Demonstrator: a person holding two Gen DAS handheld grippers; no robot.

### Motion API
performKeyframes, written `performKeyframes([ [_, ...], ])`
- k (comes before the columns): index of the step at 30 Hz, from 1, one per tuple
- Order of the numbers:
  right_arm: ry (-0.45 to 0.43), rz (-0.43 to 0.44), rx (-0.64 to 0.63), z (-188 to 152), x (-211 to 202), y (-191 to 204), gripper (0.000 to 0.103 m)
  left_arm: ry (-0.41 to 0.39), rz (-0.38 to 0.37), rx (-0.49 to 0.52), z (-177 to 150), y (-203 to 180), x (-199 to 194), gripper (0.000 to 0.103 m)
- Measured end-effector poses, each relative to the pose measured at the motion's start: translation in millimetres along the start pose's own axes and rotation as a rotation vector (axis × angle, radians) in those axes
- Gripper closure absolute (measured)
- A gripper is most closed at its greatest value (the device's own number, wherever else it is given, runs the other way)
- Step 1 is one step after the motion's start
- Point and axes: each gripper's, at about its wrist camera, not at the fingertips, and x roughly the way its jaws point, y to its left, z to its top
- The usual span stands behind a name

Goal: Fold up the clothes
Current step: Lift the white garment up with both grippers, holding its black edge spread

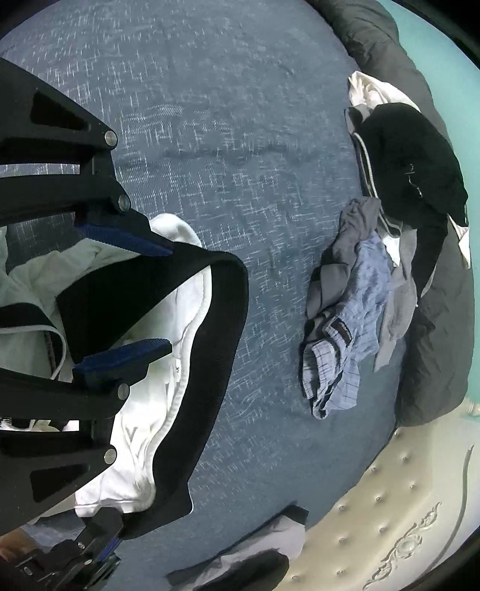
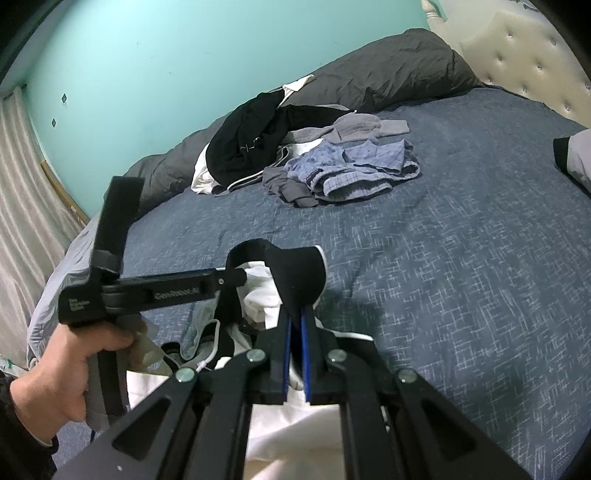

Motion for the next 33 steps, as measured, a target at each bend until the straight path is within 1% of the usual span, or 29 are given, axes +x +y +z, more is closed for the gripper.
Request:
performKeyframes([
  [1,0.002,0.0,0.0,0,0,0,0.099,0.003,0.003,0.0,0,0,2,0.053],
  [4,0.005,0.001,0.002,-1,1,-1,0.099,0.019,-0.002,-0.033,0,8,7,0.07],
  [6,0.006,0.001,0.004,0,2,-2,0.099,0.02,-0.01,-0.045,0,14,5,0.074],
  [11,0.007,0.002,0.01,-1,1,-4,0.099,0.009,-0.004,-0.009,-8,20,-10,0.084],
  [14,0.008,0.0,0.01,0,1,-4,0.099,-0.001,-0.003,-0.007,-13,29,-21,0.09],
  [17,0.006,0.002,0.019,0,0,-4,0.099,-0.005,0.008,-0.01,-17,35,-30,0.09],
  [20,0.01,0.001,0.017,0,1,-3,0.099,0.015,-0.001,-0.027,-17,37,-30,0.09],
  [23,0.014,0.001,0.014,-1,2,-2,0.099,0.033,-0.038,-0.054,-14,35,-27,0.089],
  [24,0.014,-0.001,0.015,-1,2,-3,0.099,0.036,-0.037,-0.054,-13,33,-25,0.088],
  [27,0.014,0.0,0.022,0,3,-5,0.099,0.049,-0.028,-0.052,-12,29,-19,0.082],
  [29,0.015,0.0,0.027,0,3,-7,0.099,0.059,-0.026,-0.057,-12,28,-14,0.075],
  [33,0.014,0.001,0.033,0,3,-10,0.099,0.078,-0.056,-0.127,-15,38,-5,0.074],
])
